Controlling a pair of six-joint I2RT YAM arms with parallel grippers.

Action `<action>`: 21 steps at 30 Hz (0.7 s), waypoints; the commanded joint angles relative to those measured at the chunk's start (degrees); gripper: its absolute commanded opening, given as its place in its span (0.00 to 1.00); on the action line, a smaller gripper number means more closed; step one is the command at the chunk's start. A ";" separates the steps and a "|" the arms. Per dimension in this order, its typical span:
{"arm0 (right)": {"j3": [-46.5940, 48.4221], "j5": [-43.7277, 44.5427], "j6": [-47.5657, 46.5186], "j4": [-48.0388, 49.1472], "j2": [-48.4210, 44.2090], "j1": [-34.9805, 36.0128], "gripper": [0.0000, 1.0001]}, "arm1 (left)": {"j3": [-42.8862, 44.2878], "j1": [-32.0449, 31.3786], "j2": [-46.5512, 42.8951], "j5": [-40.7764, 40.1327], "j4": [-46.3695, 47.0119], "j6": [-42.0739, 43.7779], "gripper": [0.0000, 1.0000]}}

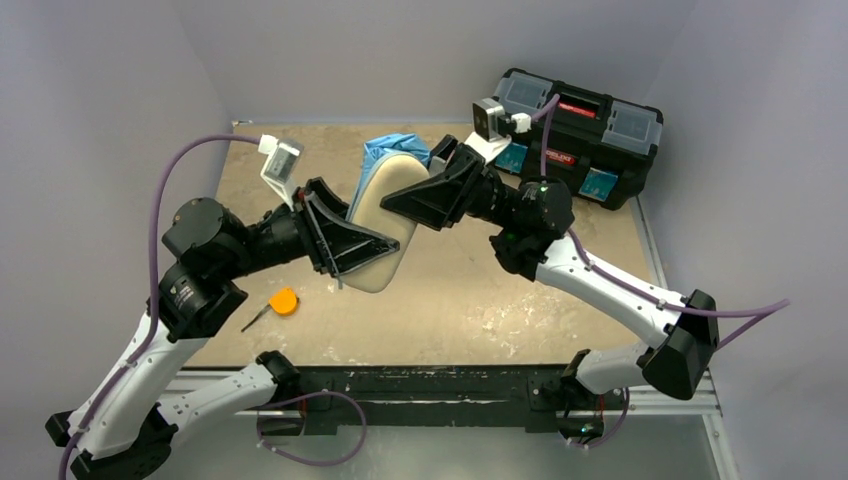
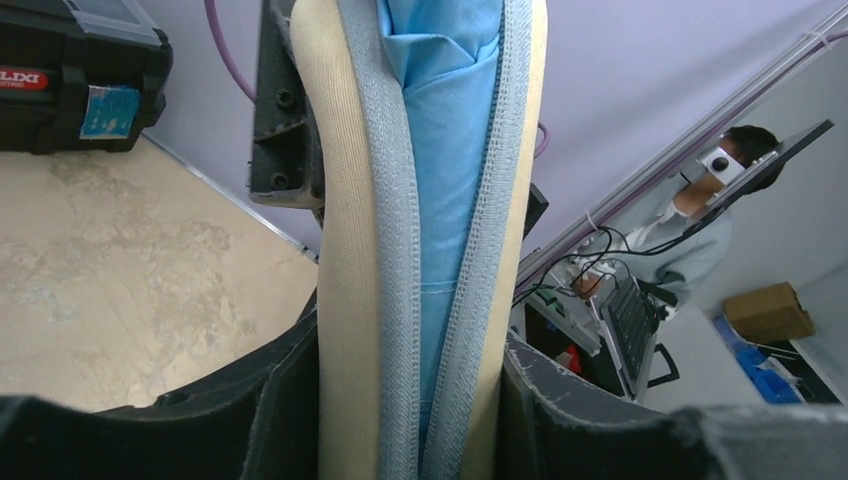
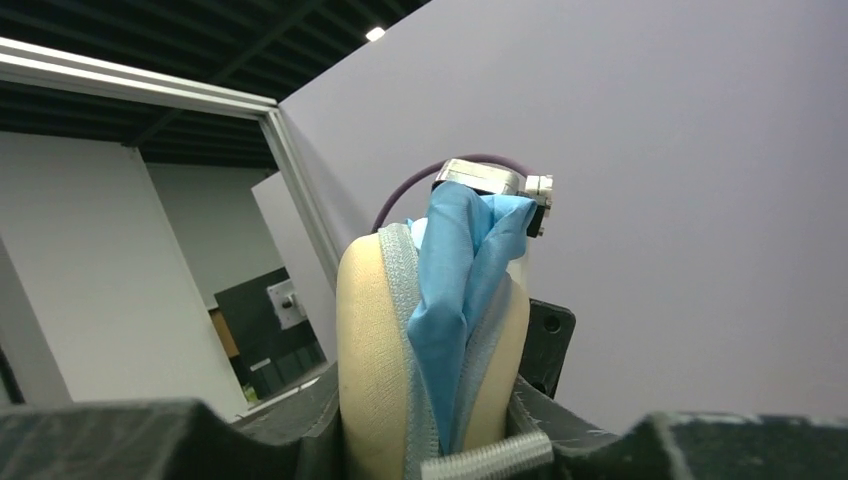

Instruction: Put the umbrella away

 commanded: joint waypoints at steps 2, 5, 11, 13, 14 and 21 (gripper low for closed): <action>0.83 0.99 -2.70 -5.69 -1.83 0.06 0.08 | 4.17 0.04 -0.01 1.49 -3.84 4.32 0.80; 0.84 4.00 -6.22 -13.28 -4.46 -0.01 0.02 | 5.79 0.64 0.29 0.03 -9.88 7.42 0.97; 0.44 7.33 -9.52 -21.95 -8.38 -0.20 0.00 | 8.12 1.82 -0.11 -9.31 -23.86 14.24 1.00; 0.46 8.65 -11.05 -24.88 -9.85 -0.28 0.00 | 7.60 2.02 -0.78 -12.07 -25.89 15.82 1.00; 0.40 9.49 -12.47 -26.33 -10.59 -0.29 0.00 | 7.03 2.19 -0.87 -12.42 -26.19 16.09 1.00; -2.78 11.91 -17.50 -32.74 -12.32 -0.29 0.00 | 0.49 2.36 -2.06 -13.28 -23.52 14.87 0.98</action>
